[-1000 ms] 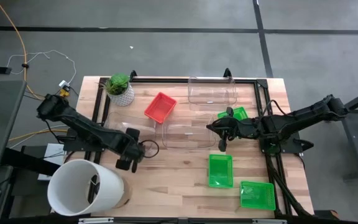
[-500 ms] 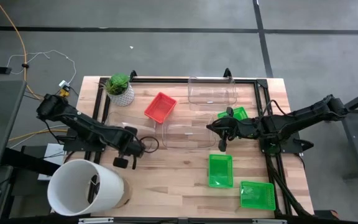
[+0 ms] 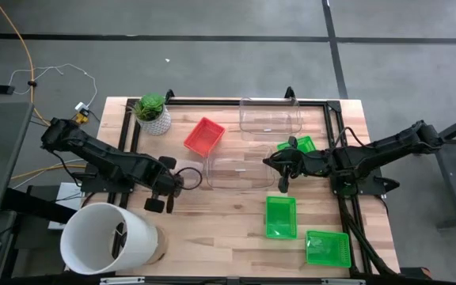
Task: Stack baskets by color
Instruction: Stack the bottom left transparent bin on the bottom right transparent bin
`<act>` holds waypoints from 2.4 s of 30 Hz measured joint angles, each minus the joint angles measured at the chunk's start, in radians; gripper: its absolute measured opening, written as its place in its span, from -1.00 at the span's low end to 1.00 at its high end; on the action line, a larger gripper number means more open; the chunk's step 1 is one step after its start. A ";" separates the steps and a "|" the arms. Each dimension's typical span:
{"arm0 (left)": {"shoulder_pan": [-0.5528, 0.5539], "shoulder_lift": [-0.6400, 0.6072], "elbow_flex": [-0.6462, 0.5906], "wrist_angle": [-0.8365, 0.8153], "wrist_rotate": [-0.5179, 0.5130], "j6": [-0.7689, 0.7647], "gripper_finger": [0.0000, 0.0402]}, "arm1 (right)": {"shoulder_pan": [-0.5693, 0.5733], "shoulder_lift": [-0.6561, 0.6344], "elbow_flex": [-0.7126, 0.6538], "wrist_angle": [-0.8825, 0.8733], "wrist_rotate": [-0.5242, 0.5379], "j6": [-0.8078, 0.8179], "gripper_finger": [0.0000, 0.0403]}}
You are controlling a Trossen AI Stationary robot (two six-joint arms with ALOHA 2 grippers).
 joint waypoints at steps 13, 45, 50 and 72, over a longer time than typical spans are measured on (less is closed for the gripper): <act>-0.063 -0.063 0.202 -0.153 -0.166 -0.039 -1.00 | 0.000 0.000 0.000 -0.005 0.000 0.002 -1.00; 0.077 0.530 0.895 0.100 -0.398 0.249 -1.00 | 0.046 -0.137 0.014 0.198 0.471 -0.205 -1.00; 0.072 0.666 0.996 0.103 -0.424 0.167 -1.00 | 0.046 -0.183 0.015 0.131 0.472 -0.174 -1.00; 0.069 0.814 1.025 -0.087 -0.334 0.017 -1.00 | 0.045 -0.190 0.015 0.002 0.490 -0.068 -1.00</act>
